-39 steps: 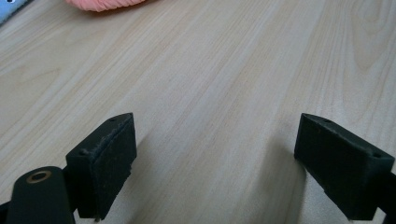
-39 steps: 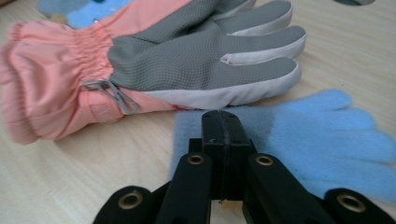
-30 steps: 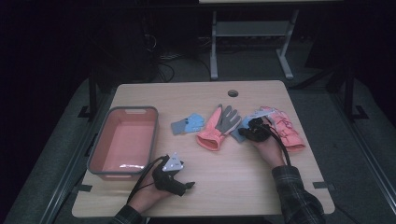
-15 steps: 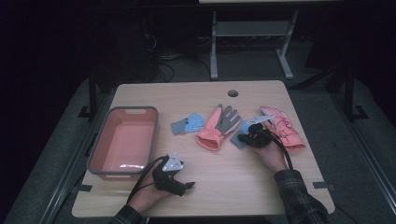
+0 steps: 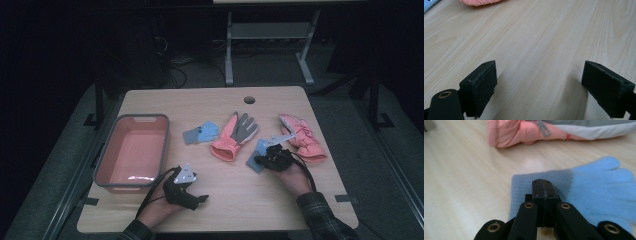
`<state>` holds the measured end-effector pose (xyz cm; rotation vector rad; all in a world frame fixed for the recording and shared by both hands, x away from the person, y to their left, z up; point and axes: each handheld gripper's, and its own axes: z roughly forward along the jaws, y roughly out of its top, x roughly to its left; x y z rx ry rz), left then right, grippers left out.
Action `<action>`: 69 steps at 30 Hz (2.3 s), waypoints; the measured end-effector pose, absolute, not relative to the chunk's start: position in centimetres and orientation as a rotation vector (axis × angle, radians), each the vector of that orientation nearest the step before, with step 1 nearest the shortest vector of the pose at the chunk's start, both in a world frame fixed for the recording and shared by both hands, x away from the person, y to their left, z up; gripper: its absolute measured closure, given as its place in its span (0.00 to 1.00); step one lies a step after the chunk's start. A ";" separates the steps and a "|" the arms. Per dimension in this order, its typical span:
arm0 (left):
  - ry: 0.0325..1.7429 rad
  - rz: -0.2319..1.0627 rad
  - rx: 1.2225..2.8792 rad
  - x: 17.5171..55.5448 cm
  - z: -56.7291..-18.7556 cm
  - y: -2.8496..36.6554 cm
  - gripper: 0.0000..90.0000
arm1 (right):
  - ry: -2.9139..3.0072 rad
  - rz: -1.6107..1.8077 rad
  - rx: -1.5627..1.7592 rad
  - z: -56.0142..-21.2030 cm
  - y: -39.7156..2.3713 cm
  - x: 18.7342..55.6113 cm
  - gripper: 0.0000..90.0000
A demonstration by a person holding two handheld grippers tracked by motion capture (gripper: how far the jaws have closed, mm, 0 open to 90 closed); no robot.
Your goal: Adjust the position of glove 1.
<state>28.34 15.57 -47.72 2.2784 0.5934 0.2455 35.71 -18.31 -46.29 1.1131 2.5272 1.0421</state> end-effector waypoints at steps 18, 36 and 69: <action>0.593 0.247 2.276 28.4 -47.7 15.6 0.14 | 2.652 1.095 0.992 -46.2 -17.1 29.9 1.00; 0.590 0.246 2.277 28.4 -47.7 15.6 0.14 | 2.662 1.148 0.888 -45.1 -16.1 27.2 1.00; 0.592 0.245 2.280 28.4 -47.7 15.6 0.14 | 2.598 1.091 0.973 -45.5 -18.4 28.8 0.89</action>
